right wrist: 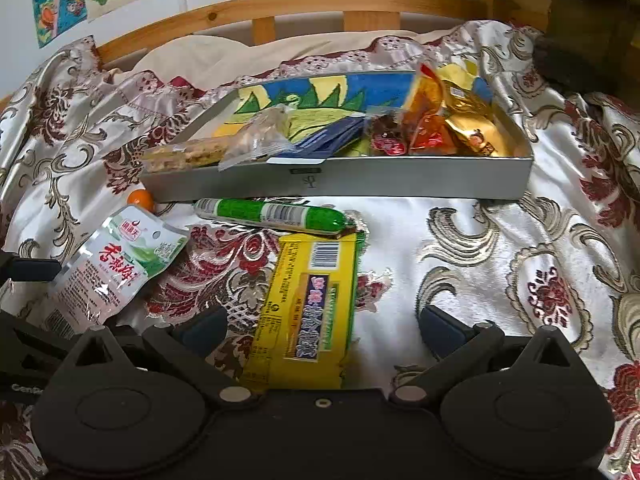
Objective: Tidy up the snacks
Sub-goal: 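Grasp the white spicy snack bag with the left tool while the right tool grasps the yellow packet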
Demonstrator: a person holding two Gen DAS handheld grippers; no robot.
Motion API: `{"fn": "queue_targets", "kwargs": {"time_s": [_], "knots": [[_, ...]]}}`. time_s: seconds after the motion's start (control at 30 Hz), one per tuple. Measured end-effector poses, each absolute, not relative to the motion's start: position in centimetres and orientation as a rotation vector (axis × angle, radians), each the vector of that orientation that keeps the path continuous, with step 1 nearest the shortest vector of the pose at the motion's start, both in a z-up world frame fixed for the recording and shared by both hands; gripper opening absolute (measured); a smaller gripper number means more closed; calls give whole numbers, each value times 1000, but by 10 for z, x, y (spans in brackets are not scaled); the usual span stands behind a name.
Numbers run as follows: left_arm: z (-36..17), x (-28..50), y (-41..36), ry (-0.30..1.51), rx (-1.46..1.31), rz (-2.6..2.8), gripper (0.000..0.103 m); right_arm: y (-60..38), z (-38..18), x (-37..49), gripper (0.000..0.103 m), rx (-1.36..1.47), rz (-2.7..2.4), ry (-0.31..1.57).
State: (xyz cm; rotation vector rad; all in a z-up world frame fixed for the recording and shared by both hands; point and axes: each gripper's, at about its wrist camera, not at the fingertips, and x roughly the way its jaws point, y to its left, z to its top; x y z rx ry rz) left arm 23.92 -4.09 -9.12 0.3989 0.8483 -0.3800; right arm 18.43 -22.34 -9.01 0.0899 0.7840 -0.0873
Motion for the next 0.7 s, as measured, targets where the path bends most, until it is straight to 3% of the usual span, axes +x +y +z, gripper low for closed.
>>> {"fn": "queue_targets", "kwargs": {"time_s": [0.3, 0.43, 0.6, 0.7], "knots": [[-83, 251, -23, 922, 212, -347, 102, -218, -98, 187, 102, 77, -67, 783], [-81, 254, -18, 936, 164, -364, 94, -216, -102, 189, 101, 71, -59, 781], [-75, 256, -14, 956, 111, -372, 84, -211, -101, 186, 85, 43, -62, 774], [-72, 259, -8, 963, 50, -379, 76, -210, -99, 186, 67, 38, -59, 767]]}}
